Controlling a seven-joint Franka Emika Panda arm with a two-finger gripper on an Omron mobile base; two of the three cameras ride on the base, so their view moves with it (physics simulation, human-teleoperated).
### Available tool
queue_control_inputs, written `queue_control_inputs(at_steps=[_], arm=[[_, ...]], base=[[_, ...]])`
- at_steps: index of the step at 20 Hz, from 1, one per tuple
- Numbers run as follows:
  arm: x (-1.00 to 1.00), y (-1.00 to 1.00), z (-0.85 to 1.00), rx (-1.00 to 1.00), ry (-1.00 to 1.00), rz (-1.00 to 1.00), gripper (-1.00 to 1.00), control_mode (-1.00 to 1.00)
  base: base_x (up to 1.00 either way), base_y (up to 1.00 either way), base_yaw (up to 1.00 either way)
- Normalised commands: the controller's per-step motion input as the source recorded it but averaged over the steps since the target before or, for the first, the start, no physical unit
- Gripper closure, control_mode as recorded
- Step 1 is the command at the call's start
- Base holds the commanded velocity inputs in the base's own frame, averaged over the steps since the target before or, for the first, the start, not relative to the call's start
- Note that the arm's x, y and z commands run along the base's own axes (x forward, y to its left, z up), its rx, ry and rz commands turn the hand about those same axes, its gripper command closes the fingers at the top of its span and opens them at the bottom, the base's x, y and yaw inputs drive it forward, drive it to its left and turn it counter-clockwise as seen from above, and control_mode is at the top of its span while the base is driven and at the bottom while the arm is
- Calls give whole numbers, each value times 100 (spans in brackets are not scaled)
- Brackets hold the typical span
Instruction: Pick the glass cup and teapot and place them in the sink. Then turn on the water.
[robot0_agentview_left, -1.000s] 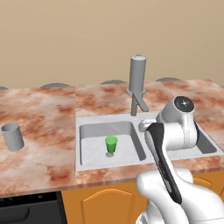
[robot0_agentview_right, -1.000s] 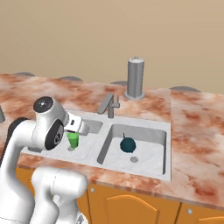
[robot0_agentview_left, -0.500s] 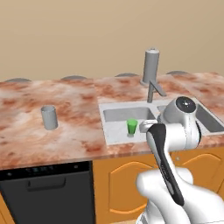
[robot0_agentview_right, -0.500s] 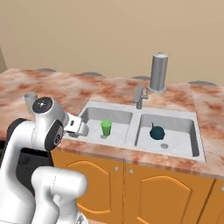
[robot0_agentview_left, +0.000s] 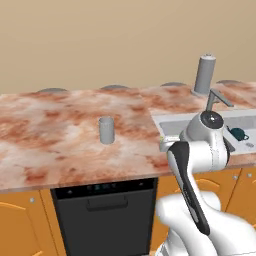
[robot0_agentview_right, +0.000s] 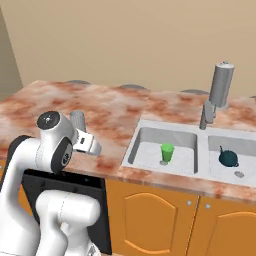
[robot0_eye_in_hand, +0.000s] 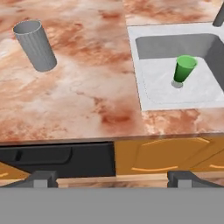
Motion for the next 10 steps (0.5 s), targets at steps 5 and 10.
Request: queue_control_inputs(at_steps=[5,10], arm=[[0,0,0,0,0,0,-100,100],[0,0,0,0,0,0,-100,100]], base=[[-2,81,0],[10,50,0]])
